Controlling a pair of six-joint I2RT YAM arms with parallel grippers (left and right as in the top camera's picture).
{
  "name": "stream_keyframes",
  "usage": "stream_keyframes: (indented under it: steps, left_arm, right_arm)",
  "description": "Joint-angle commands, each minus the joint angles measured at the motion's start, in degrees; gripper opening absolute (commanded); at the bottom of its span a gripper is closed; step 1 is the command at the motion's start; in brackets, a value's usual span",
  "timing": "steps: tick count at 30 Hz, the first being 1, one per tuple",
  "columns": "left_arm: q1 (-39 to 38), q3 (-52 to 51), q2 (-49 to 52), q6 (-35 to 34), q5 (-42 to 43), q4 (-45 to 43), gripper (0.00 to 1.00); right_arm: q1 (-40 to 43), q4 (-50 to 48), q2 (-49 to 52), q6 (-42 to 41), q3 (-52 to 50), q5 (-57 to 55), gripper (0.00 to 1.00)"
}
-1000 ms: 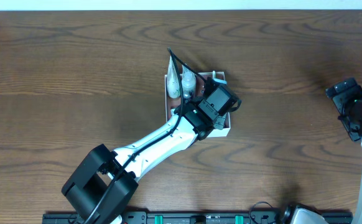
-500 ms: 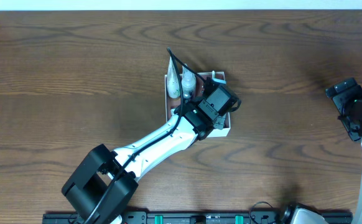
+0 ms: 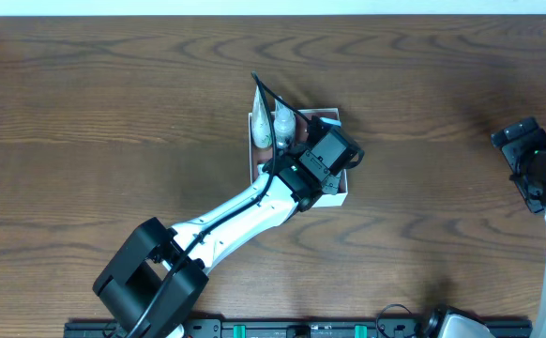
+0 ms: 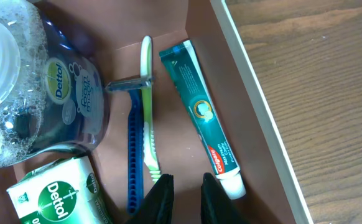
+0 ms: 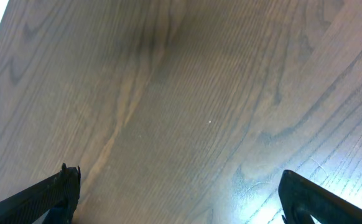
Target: Pack container
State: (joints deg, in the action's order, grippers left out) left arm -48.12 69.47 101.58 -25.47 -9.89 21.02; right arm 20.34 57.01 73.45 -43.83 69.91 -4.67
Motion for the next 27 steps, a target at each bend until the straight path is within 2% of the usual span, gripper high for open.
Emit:
stream_keyframes:
  steps: [1,7,8,13,20,21,22,24,27]
  left_arm:
    - [-0.1,1.4,0.3,1.0,-1.1,-0.2,0.17]
    - [-0.1,1.4,-6.0,4.2,-1.1,1.4,0.17]
    - [-0.1,1.4,-8.1,5.2,-1.1,2.2,0.21]
    - [-0.1,1.5,-21.2,9.1,-3.4,8.8,0.28]
    - [-0.1,1.4,-39.1,10.7,-16.8,25.5,0.65]
    - [-0.1,1.4,-41.4,10.7,-19.3,29.2,0.75]
    - [-0.1,1.4,-43.2,10.7,-21.7,32.7,0.98]
    - [-0.1,1.4,-46.9,10.6,-26.8,41.4,0.98]
    - [-0.1,1.4,-51.3,10.6,-27.6,51.5,0.98]
  right_arm:
    - [0.4,0.0,0.0,0.8,0.5,-0.2,0.99]
    - [0.4,0.0,0.0,0.8,0.5,-0.2,0.99]
    - [0.4,0.0,0.0,0.8,0.5,-0.2,0.99]
    - [0.4,0.0,0.0,0.8,0.5,-0.2,0.99]
    - [0.4,0.0,0.0,0.9,0.5,-0.2,0.99]
    - [0.4,0.0,0.0,0.9,0.5,-0.2,0.99]
    - [0.4,0.0,0.0,0.8,0.5,-0.2,0.99]
    - [0.4,0.0,0.0,0.8,0.5,-0.2,0.99]
    - [0.4,0.0,0.0,0.8,0.5,-0.2,0.99]
